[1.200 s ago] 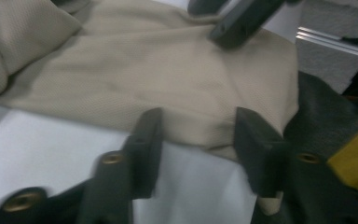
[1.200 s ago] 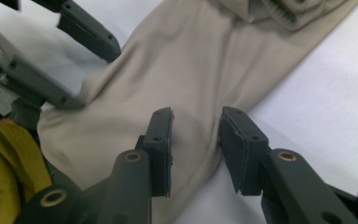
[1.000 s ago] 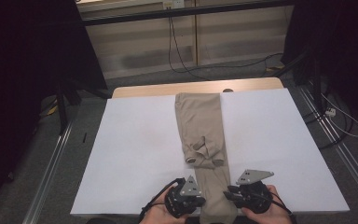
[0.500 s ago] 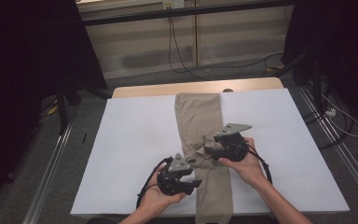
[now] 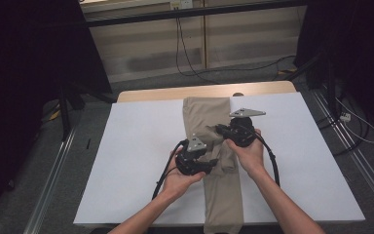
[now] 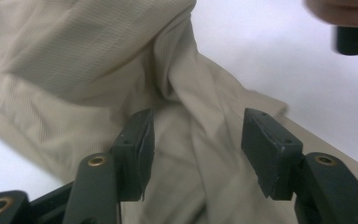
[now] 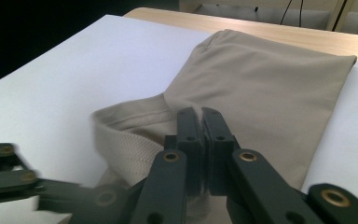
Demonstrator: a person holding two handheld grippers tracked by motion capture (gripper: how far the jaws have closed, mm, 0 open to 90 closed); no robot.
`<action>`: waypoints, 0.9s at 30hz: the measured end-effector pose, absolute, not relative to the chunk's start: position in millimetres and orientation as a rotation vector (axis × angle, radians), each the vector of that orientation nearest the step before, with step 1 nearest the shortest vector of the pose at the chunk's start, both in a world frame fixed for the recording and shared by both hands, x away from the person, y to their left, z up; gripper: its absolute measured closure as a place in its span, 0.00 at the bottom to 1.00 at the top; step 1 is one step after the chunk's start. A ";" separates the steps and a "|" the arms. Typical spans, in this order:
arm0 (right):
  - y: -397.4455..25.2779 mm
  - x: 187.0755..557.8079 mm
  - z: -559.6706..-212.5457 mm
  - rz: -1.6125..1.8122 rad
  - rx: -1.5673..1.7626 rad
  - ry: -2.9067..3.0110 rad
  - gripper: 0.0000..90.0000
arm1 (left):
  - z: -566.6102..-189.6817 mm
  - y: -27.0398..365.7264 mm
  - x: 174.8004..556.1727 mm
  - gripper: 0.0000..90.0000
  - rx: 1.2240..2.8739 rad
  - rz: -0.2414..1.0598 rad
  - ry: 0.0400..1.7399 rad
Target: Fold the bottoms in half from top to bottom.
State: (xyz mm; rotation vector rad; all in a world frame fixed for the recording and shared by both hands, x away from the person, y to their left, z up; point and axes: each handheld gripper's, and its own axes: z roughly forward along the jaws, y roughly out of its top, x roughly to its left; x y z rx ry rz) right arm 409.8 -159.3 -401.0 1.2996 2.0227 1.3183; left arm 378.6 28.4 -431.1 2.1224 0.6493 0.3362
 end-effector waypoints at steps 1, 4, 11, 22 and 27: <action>-159.1 408.4 -399.8 1.311 1.313 2.012 0.97 | -432.1 25.0 380.8 0.49 2.116 0.327 0.631; -161.9 399.6 -396.7 1.333 1.324 2.009 0.97 | -433.2 21.0 381.1 0.75 2.099 0.284 0.667; -180.8 359.8 -400.7 1.325 1.334 2.010 0.97 | -419.2 35.9 351.3 0.99 2.101 0.194 0.564; -195.2 269.6 -434.7 1.274 1.383 2.205 0.80 | -439.8 65.1 310.3 0.99 2.220 0.125 0.452; -197.6 270.0 -431.1 1.281 1.352 2.185 0.67 | -449.7 73.3 310.5 0.98 2.247 0.111 0.463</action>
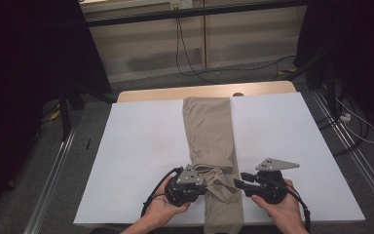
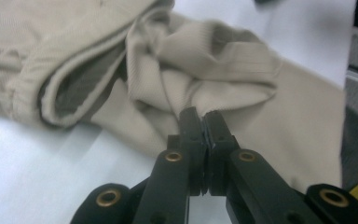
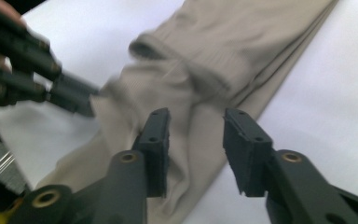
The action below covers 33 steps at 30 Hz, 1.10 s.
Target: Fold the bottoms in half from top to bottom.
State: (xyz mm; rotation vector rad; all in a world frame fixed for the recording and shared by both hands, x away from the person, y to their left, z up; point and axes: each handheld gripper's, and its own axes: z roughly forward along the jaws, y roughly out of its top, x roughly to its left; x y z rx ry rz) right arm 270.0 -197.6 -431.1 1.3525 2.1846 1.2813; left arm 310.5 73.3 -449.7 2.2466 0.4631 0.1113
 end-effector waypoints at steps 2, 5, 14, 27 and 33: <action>-194.9 279.2 -427.7 1.325 1.322 2.189 0.66 | -450.1 74.4 310.8 0.98 2.257 0.110 0.460; -177.8 294.6 -432.8 1.371 1.269 2.285 0.64 | -450.1 74.3 310.3 0.98 2.241 0.116 0.473; -158.6 293.1 -450.6 1.289 1.224 2.394 1.00 | -453.0 76.0 313.3 0.97 2.236 0.128 0.493; -220.4 237.2 -447.0 1.330 1.532 2.282 1.00 | -448.3 81.2 316.6 0.98 2.191 0.081 0.519; -209.5 213.9 -449.2 1.285 1.424 2.349 0.88 | -440.4 82.0 302.6 0.82 2.177 0.091 0.513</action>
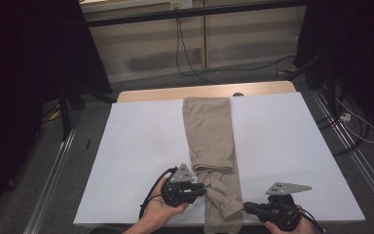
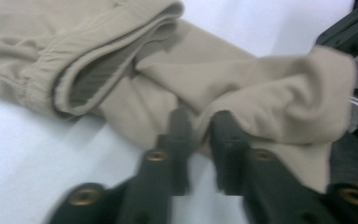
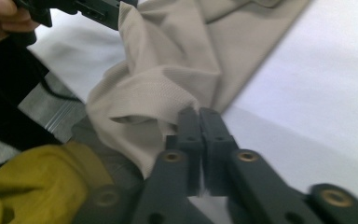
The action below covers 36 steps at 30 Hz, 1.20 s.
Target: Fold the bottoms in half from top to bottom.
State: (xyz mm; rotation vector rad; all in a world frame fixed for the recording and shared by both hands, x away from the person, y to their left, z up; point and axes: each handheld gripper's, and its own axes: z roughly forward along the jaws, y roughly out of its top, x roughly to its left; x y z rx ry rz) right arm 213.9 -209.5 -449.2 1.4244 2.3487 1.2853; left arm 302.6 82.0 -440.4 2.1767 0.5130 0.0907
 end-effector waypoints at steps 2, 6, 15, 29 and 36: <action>-209.4 216.4 -446.0 1.284 1.392 2.326 0.80 | -434.6 81.5 293.4 0.80 2.164 0.109 0.488; -210.8 231.2 -435.3 1.335 1.309 2.291 0.77 | -432.4 73.5 276.2 0.86 2.174 0.027 0.430; -179.8 265.6 -459.5 1.146 1.212 2.441 0.80 | -458.1 40.9 274.6 0.64 2.297 0.061 0.338; -190.2 242.6 -450.5 1.174 1.326 2.405 1.00 | -435.5 69.5 258.6 1.00 2.275 -0.070 0.433; -189.1 217.8 -452.8 1.159 1.315 2.459 1.00 | -440.6 78.8 244.7 1.00 2.319 -0.122 0.453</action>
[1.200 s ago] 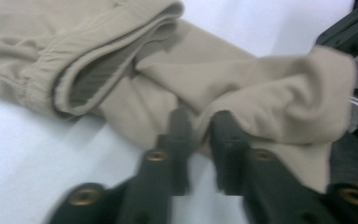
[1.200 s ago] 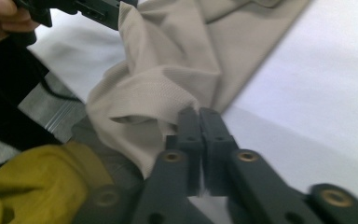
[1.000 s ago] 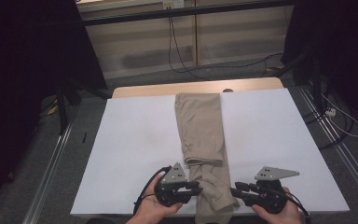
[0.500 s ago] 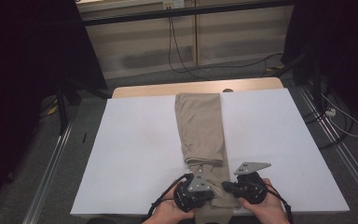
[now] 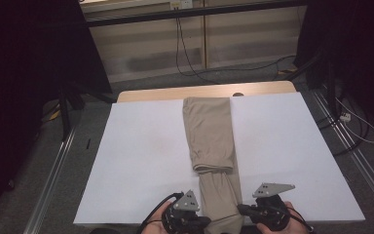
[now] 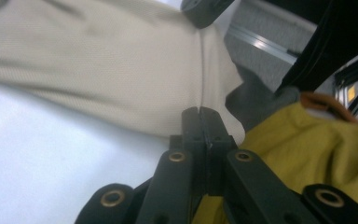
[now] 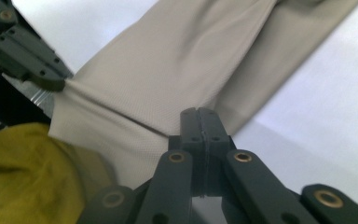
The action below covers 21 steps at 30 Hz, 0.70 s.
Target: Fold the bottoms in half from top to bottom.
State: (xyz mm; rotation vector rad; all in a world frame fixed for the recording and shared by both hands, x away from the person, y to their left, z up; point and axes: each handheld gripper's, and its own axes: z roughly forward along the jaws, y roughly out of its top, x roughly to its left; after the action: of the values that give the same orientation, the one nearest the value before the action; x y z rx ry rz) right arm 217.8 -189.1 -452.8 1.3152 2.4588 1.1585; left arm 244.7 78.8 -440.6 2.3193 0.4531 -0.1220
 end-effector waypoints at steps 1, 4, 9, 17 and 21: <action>-189.0 216.6 -453.1 1.157 1.322 2.464 1.00 | -440.1 77.7 245.1 1.00 2.324 -0.136 0.450; -190.4 215.1 -453.2 1.134 1.332 2.473 1.00 | -440.2 76.3 248.5 0.85 2.308 -0.107 0.473; -194.8 214.0 -454.0 1.140 1.356 2.477 1.00 | -439.5 77.7 263.7 0.70 2.291 -0.013 0.499; -188.5 247.0 -447.8 1.128 1.264 2.393 0.78 | -450.1 62.8 280.7 0.73 2.336 0.091 0.447; -177.5 284.0 -455.2 1.107 1.233 2.364 0.76 | -455.1 64.0 281.5 0.92 2.340 0.079 0.468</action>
State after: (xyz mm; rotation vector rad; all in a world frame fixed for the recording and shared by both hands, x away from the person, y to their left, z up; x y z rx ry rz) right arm 284.0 -177.5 -455.2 1.2331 2.3636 1.1074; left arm 281.5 64.0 -455.1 2.3399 0.4677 0.0792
